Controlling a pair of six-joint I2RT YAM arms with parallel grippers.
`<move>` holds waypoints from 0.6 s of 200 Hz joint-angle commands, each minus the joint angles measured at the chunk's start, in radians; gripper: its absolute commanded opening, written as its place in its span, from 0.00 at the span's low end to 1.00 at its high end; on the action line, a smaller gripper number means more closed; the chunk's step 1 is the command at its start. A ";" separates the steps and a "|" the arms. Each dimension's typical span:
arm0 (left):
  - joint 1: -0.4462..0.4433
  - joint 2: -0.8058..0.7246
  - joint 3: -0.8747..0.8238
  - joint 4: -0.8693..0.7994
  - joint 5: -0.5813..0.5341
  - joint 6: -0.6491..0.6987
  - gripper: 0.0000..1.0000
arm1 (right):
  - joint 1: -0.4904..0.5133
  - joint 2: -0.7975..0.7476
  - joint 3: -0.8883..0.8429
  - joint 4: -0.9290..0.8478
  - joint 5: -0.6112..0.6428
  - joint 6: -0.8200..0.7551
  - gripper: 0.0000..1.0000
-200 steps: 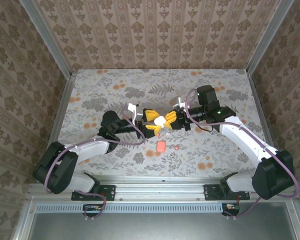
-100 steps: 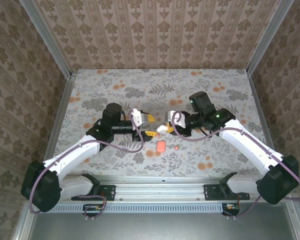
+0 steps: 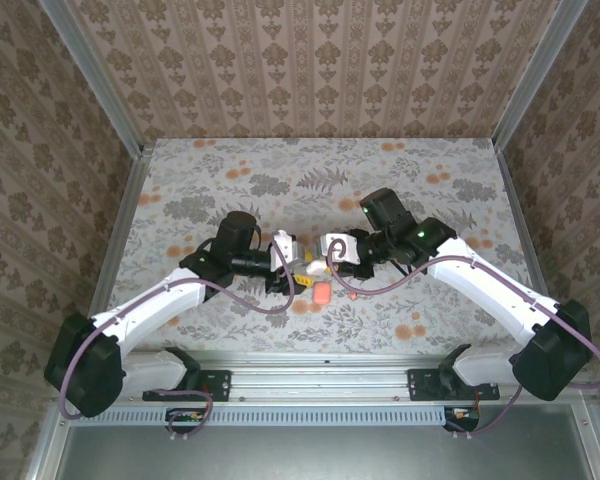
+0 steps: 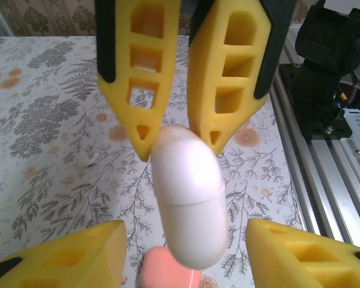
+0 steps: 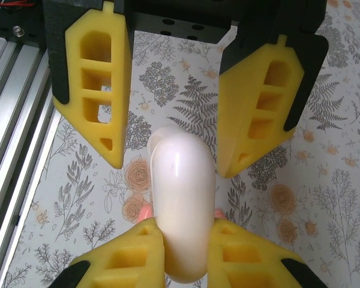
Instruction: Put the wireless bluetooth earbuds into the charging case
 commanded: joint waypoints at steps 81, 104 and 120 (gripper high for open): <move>-0.011 0.008 0.027 0.042 0.042 -0.037 0.24 | 0.024 0.023 0.028 0.015 0.021 -0.009 0.16; -0.009 0.008 0.025 0.035 0.046 -0.029 0.17 | 0.024 0.008 0.010 0.048 0.018 0.010 0.18; -0.005 0.005 0.014 0.047 0.056 -0.029 0.15 | 0.015 -0.017 -0.023 0.077 0.005 0.036 0.28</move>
